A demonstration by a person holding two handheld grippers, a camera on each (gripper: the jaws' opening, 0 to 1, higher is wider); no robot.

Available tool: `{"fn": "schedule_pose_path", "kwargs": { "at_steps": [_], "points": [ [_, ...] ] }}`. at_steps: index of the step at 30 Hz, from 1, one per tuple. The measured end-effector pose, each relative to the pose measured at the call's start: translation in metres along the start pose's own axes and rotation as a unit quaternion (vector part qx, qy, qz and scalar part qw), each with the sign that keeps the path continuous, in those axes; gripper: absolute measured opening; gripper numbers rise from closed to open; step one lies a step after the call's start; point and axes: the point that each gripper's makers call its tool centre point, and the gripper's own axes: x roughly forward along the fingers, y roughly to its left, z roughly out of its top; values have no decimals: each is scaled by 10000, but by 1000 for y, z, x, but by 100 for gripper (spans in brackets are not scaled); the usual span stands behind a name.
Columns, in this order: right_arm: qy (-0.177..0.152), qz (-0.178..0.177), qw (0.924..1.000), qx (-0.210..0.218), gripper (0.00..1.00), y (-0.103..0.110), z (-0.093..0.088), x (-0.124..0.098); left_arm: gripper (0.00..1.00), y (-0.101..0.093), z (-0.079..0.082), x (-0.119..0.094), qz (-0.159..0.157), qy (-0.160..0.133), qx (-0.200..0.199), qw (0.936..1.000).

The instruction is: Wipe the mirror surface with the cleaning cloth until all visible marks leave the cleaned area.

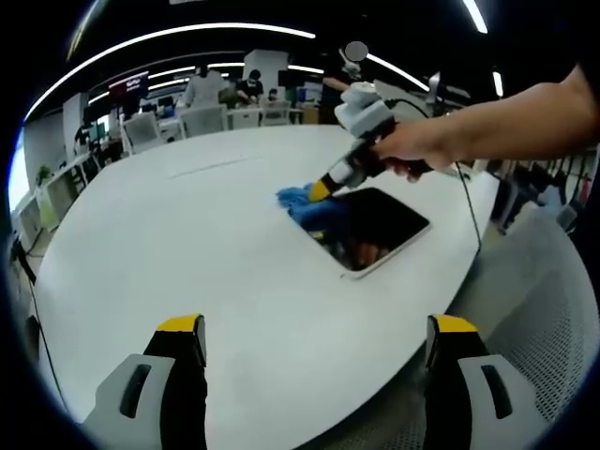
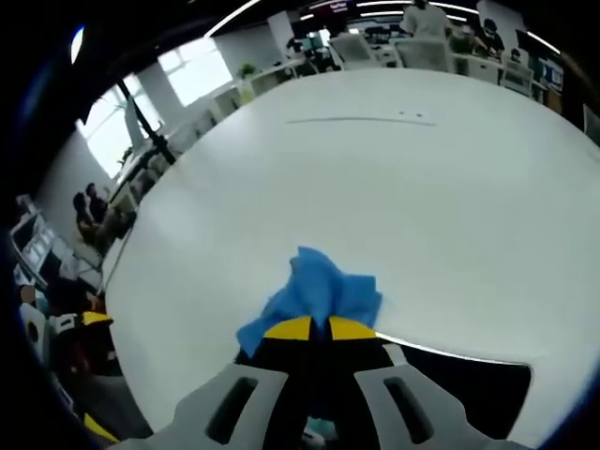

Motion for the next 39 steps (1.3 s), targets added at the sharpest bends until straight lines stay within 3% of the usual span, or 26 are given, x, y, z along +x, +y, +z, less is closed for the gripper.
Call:
{"fn": "schedule_pose_path", "kwargs": {
  "at_steps": [16,39],
  "points": [
    [-55,-127,9998,141,0,-3,-4,-5,98,-1,1,0,-10,-8,10,10000],
    [-238,-131,9995,171,0,11,-32,-20,97,-3,-1,0,-73,41,51,10000]
  ]
}}
